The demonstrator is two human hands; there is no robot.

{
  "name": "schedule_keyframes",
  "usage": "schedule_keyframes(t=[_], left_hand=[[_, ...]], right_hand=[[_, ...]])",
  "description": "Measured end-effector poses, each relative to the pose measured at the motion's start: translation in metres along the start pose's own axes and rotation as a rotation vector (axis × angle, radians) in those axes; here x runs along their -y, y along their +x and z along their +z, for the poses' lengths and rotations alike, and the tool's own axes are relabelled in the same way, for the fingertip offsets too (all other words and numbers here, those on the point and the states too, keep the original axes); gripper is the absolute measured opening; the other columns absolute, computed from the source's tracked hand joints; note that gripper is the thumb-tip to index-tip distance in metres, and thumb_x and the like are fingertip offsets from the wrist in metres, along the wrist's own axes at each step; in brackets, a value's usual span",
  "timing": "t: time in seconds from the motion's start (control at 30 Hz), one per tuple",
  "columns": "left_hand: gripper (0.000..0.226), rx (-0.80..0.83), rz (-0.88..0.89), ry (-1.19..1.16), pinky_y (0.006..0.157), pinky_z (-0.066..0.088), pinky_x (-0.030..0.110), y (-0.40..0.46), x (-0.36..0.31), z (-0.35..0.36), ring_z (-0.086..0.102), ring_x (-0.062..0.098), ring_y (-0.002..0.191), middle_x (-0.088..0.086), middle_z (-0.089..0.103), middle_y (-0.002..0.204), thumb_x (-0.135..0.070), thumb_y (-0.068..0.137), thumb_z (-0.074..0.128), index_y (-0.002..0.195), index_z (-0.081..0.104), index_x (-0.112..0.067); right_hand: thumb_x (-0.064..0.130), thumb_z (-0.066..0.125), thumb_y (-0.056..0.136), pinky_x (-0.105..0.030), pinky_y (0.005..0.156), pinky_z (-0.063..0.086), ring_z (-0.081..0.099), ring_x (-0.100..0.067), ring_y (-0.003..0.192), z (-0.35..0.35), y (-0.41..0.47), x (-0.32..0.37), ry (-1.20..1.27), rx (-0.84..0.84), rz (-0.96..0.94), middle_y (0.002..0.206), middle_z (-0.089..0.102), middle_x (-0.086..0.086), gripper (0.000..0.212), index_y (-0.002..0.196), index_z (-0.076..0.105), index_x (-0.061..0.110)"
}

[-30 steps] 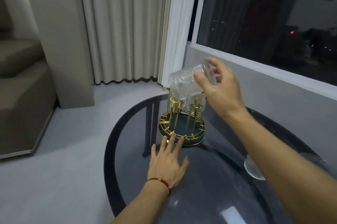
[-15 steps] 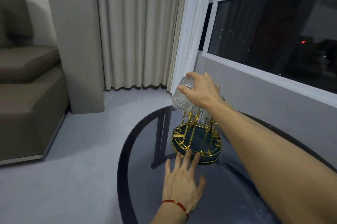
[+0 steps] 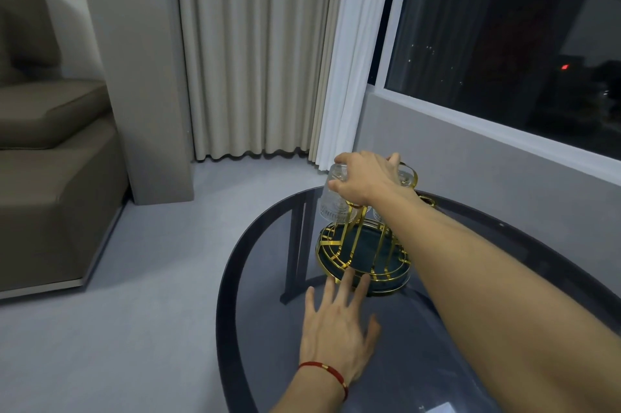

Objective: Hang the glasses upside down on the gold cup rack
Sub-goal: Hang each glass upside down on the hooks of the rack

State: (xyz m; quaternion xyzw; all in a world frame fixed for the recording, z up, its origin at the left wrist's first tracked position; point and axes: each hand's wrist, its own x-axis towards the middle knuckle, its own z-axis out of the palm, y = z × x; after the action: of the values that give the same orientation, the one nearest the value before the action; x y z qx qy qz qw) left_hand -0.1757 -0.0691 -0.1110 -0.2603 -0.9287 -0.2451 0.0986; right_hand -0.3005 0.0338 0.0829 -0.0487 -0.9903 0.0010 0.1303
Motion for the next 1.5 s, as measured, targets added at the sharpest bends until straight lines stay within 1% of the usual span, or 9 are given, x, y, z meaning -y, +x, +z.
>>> schedule_keyframes(t=[0.27,0.5,0.67,0.8,0.9,1.03,1.2,1.33,1.5], left_hand=[[0.066,0.005,-0.004,0.003,0.123,0.010,0.057,0.000,0.000,-0.001,0.018,0.024,0.152,-0.006,0.019,0.168,-0.055,0.096,0.032,0.158,0.019,-0.039],[0.067,0.010,-0.011,0.041,0.121,0.015,0.058,0.000,-0.005,-0.005,0.023,0.020,0.148,-0.005,0.025,0.165,-0.055,0.094,0.032,0.157,0.023,-0.035],[0.067,0.011,0.011,0.087,0.115,0.027,0.058,0.001,-0.003,-0.003,0.029,0.021,0.145,-0.005,0.031,0.162,-0.056,0.092,0.036,0.155,0.029,-0.033],[0.069,0.024,-0.017,0.126,0.116,0.028,0.058,-0.003,-0.006,-0.002,0.023,0.026,0.151,-0.001,0.028,0.166,-0.054,0.093,0.037,0.157,0.028,-0.030],[0.068,-0.002,0.011,0.139,0.118,0.026,0.059,-0.013,-0.020,-0.006,0.015,0.028,0.155,0.003,0.020,0.169,-0.049,0.097,0.044,0.158,0.028,-0.025],[0.065,-0.010,0.136,0.031,0.117,0.031,0.058,-0.022,-0.078,-0.015,0.018,0.029,0.154,0.007,0.026,0.167,-0.037,0.095,0.058,0.155,0.037,-0.021],[0.058,0.020,0.300,-0.215,0.119,0.032,0.044,-0.034,-0.139,-0.015,0.032,0.025,0.146,0.007,0.042,0.158,-0.023,0.090,0.065,0.146,0.049,-0.019],[0.054,0.044,0.367,-0.375,0.114,0.026,0.024,-0.046,-0.169,-0.012,0.043,0.018,0.138,0.002,0.054,0.148,-0.013,0.088,0.065,0.141,0.056,-0.022],[0.052,0.091,0.282,-0.610,0.107,0.048,0.039,-0.050,-0.191,-0.013,0.055,0.010,0.122,-0.005,0.062,0.136,-0.019,0.089,0.067,0.139,0.058,-0.027]], right_hand=[[0.010,0.068,0.087,-0.055,0.107,0.027,0.061,-0.026,0.114,-0.004,-0.005,0.002,-0.041,0.037,-0.058,0.120,0.070,0.002,0.055,0.134,0.058,0.036],[0.012,0.057,0.098,-0.056,0.125,0.009,0.047,-0.022,0.142,-0.018,-0.038,-0.017,0.253,-0.087,-0.079,0.140,0.064,0.000,0.037,0.129,0.069,0.028],[0.006,0.056,0.087,-0.048,0.115,0.030,0.053,-0.017,0.129,-0.009,-0.152,-0.037,0.490,-0.304,-0.093,0.129,0.066,0.006,0.037,0.116,0.071,0.024],[0.009,0.051,0.070,-0.041,0.102,0.041,0.057,-0.018,0.124,0.017,-0.264,-0.073,0.481,-0.274,0.019,0.126,0.067,0.005,0.046,0.107,0.073,0.025],[0.009,0.056,0.069,-0.037,0.099,0.042,0.061,-0.021,0.116,0.021,-0.317,-0.113,0.390,-0.383,0.114,0.120,0.069,0.003,0.042,0.105,0.074,0.021],[0.009,0.066,0.077,-0.047,0.103,0.044,0.054,-0.029,0.118,0.004,-0.345,-0.167,0.348,-0.512,0.427,0.123,0.061,-0.003,0.039,0.116,0.069,0.018],[0.044,0.080,0.077,-0.049,0.107,0.040,0.045,-0.039,0.137,0.004,-0.374,-0.200,0.487,-0.321,0.894,0.152,0.042,-0.016,0.097,0.155,0.031,0.015],[0.041,0.082,0.079,-0.043,0.095,0.052,0.061,-0.031,0.115,0.016,-0.386,-0.211,0.790,-0.187,0.936,0.141,0.059,-0.011,0.092,0.150,0.028,0.020],[0.040,0.089,0.072,-0.040,0.090,0.052,0.059,-0.023,0.107,0.013,-0.388,-0.211,0.829,-0.224,0.900,0.132,0.063,-0.003,0.085,0.142,0.043,0.030]])
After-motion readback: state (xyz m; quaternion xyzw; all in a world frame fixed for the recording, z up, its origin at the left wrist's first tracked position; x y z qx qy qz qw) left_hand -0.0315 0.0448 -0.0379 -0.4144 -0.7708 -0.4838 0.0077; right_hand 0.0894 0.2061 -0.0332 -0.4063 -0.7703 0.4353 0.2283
